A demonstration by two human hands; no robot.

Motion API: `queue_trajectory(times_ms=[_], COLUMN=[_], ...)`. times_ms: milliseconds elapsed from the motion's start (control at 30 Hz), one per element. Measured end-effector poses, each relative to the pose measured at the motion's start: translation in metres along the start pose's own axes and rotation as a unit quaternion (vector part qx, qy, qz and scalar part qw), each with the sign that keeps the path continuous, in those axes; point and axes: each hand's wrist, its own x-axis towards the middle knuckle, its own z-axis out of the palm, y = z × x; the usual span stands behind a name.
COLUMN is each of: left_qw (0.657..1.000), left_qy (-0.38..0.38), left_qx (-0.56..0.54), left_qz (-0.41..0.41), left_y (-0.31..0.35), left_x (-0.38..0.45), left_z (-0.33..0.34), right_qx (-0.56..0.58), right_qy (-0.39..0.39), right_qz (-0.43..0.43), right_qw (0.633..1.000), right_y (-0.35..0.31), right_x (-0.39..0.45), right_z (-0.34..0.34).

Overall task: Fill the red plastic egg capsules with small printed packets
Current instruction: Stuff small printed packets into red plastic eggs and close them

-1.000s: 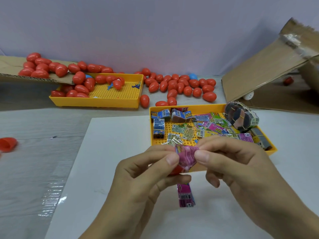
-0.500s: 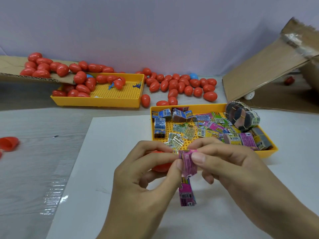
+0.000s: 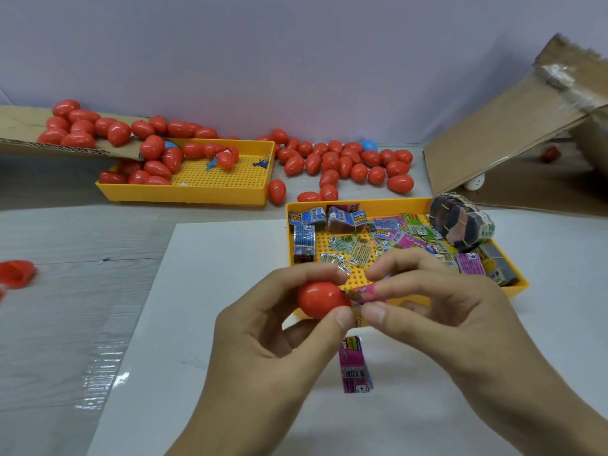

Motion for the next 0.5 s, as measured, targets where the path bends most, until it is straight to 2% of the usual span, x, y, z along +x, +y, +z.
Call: queue_trajectory(times_ms=[267,500], left_qw=[0.999,0.998], left_qy=[-0.029,-0.024], left_qx=[0.0,0.033], left_qz=[0.016,0.05], left_y=[-0.0034,-0.0067], left_x=[-0.0008,-0.0022], left_z=[-0.0016,-0.0003], right_qx=[0.045,0.033], right_qy=[-0.039,-0.007], right_qz=[0.04,0.067], right_qw=[0.997,0.997], right_y=[-0.0051,-0.0051], right_x=[0.0007,0.0013], right_z=[0.0008,0.001])
